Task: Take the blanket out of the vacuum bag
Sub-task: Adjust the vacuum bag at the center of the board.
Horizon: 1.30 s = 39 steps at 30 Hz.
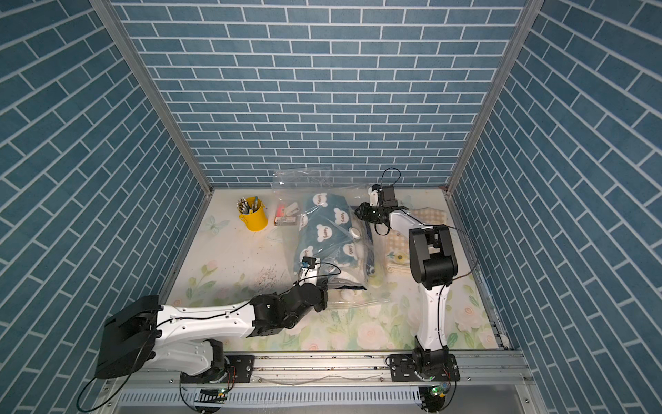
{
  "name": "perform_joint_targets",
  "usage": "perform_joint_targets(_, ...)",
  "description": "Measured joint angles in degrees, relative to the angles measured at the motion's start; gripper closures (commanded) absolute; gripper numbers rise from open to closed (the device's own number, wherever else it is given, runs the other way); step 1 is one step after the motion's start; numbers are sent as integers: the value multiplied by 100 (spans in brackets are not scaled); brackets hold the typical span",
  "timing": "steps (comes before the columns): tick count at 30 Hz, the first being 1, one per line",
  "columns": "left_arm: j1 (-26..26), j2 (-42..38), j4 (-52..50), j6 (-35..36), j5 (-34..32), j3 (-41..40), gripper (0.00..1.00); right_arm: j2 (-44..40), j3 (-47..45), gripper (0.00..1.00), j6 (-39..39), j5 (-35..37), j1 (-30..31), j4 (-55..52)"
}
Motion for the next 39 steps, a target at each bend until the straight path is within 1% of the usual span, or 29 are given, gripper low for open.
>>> perform_joint_targets(3, -114, 24, -50, 201, 4, 313, 100, -280, -188, 57, 0, 109, 0, -17)
perform_joint_targets(8, -142, 140, -190, 546, -11, 763, 100, -916, -713, 57, 17, 256, 0, 52)
perform_joint_targets(14, -149, 643, -533, 822, -13, 1399, 100, -1827, -1508, 54, 105, 223, -2, 304)
perform_joint_targets(17, -162, 820, -719, 833, -87, 1545, 100, -2358, -2017, 53, 138, 155, -2, 437)
perform_joint_targets(18, -162, 831, -780, 820, -144, 1545, 96, -2566, -2223, 51, 160, 133, -2, 503)
perform_joint_targets(21, -160, 798, -960, 776, -306, 1541, 72, -3185, -2774, 50, 223, 81, -2, 605)
perform_joint_targets(22, -155, 772, -1016, 774, -348, 1541, 60, -3401, -2955, 50, 227, 68, -2, 632)
perform_joint_targets(23, -155, 726, -1064, 776, -378, 1541, 46, -3624, -3145, 50, 243, 55, -2, 654)
perform_joint_targets(24, -149, 675, -1104, 802, -393, 1541, 37, -3858, -3342, 50, 258, 39, -2, 673)
perform_joint_targets(27, -140, 531, -1266, 918, -396, 1563, 20, -4509, -3871, 48, 260, 13, -2, 675)
perform_joint_targets(29, -140, 529, -1467, 1054, -376, 1694, 17, -4924, -4201, 48, 302, 2, -2, 645)
perform_joint_targets(32, -140, 645, -1808, 1331, -352, 2070, 17, -5543, -4642, 48, 363, 9, -4, 485)
perform_joint_targets(34, -140, 824, -1976, 1530, -369, 2376, 22, -5912, -4846, 48, 396, 24, -4, 299)
perform_joint_targets(36, -140, 1047, -2151, 1749, -393, 2664, 29, -6288, -5005, 49, 481, 31, -7, 96)
perform_joint_targets(37, -140, 1172, -2256, 1869, -400, 2820, 36, -6481, -5075, 51, 555, 28, -7, 4)
perform_joint_targets(39, -140, 1412, -2444, 2072, -393, 3106, 56, -6891, -5215, 55, 723, 17, -7, -160)
